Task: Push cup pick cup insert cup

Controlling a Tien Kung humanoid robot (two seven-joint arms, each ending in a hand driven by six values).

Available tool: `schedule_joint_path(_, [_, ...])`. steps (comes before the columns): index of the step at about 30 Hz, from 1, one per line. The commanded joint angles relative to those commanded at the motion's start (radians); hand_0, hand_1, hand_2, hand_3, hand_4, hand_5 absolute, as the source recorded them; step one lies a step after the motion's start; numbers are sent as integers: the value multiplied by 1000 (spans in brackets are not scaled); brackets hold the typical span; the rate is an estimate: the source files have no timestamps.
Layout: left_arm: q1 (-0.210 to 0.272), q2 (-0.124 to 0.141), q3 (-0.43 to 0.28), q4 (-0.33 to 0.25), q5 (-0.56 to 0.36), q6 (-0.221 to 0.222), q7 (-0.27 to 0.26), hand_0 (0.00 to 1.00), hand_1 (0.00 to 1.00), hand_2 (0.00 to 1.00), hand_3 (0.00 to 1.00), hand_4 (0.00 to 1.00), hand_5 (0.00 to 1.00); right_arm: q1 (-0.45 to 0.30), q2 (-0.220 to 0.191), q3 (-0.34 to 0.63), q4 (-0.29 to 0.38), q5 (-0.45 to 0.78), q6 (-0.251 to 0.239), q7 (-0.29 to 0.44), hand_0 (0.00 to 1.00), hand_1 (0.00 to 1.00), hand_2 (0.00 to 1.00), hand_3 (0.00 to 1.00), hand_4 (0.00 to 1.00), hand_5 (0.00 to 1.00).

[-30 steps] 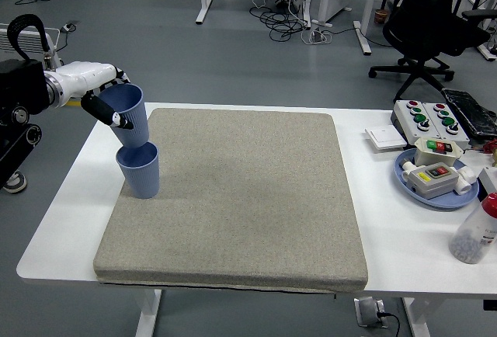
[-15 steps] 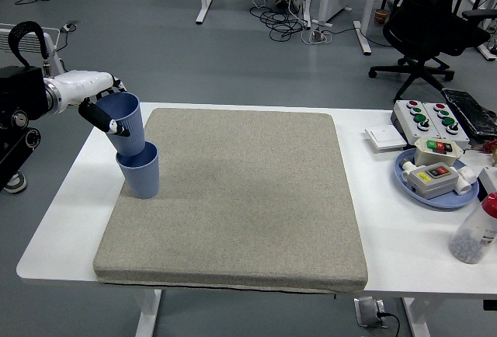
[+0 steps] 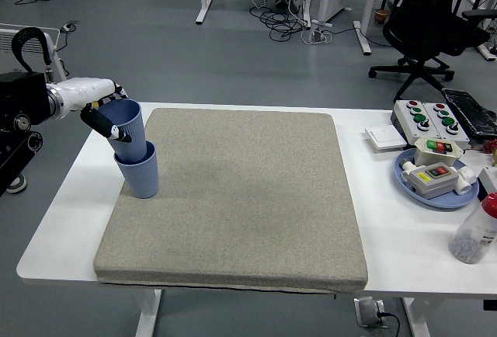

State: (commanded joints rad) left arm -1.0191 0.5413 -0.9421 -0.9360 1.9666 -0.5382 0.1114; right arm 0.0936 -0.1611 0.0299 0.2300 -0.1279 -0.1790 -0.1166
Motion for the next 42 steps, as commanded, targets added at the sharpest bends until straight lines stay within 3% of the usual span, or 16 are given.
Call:
schedule_joint_path(11, [6,-7,27,-2,-37,-4,-6,400,563,559,602,651,286,-4,1,12,1,-19,-1,-5,698,600,622,579,120,471])
schedule_joint_path(12, [6,-8,29,-2,-38,-4,-6,455,642,671,686,668,290,-5,1,14,1,-22,-1,-6,698,600,622,579,119,470])
schedule_joint_path(17, [14,-16,36,2,-40,-3,-15,455,642,671,686,668,290,-10,2,22,1,-36,-1,-9,698,600,622,579,119,470])
schedule_joint_path(18, [14,-16,36,2,-40,-3,-15,759,865,886,809,726,336,-10,2,22,1,-36,-1,-9,698,601,622,579,119,471])
schedule_joint_path(23, [17,-22,45,8,-35,-17,-12,759,865,886,809,726,336,-11,3,13,0,-20,0,-6,698,601,622,579,119,471])
schedule_joint_path(24, [16,-22,47,10,-32,-18,-12,887,960,993,948,909,495,-11,3,13,0,-20,0,-6,698,600,622,579,120,471])
schedule_joint_path(29, [7,-26,60,33,-6,6,-24,887,960,993,948,909,495,-9,3,16,-1,-23,1,-8,698,600,622,579,120,471])
schedule_joint_path(30, [6,-27,61,37,-1,11,-26,955,998,998,998,998,569,-9,3,16,-1,-23,2,-8,698,601,622,579,120,471])
schedule_joint_path(41, [20,-30,53,46,-25,37,-34,960,998,998,998,998,595,-8,4,12,-2,-14,1,-6,698,600,619,579,121,471])
schedule_joint_path(42, [22,-30,48,44,-29,41,-36,949,998,998,998,998,666,-8,4,12,-2,-14,1,-6,698,600,619,579,121,471])
